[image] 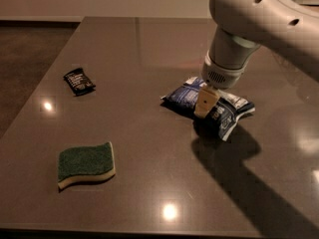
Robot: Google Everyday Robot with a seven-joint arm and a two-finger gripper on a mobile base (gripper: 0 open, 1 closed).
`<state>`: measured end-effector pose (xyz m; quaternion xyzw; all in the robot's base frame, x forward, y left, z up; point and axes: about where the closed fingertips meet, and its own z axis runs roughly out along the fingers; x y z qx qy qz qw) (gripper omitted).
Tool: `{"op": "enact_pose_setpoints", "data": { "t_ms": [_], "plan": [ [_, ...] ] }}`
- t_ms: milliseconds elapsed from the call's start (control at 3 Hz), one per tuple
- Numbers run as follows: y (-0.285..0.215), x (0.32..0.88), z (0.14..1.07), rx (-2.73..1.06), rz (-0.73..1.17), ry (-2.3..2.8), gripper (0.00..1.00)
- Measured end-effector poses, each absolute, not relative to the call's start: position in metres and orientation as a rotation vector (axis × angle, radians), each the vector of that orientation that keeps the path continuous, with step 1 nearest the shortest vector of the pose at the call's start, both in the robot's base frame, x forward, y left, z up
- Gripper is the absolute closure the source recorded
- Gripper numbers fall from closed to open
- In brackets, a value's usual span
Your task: Pick blue chip bag
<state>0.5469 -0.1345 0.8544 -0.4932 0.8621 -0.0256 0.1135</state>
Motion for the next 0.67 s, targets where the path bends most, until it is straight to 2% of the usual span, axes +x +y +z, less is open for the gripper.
{"op": "enact_pose_setpoints", "data": {
  "t_ms": [667],
  "plan": [
    [-0.119, 0.54, 0.889, -1.536, 0.001, 2.42, 0.88]
  ]
}}
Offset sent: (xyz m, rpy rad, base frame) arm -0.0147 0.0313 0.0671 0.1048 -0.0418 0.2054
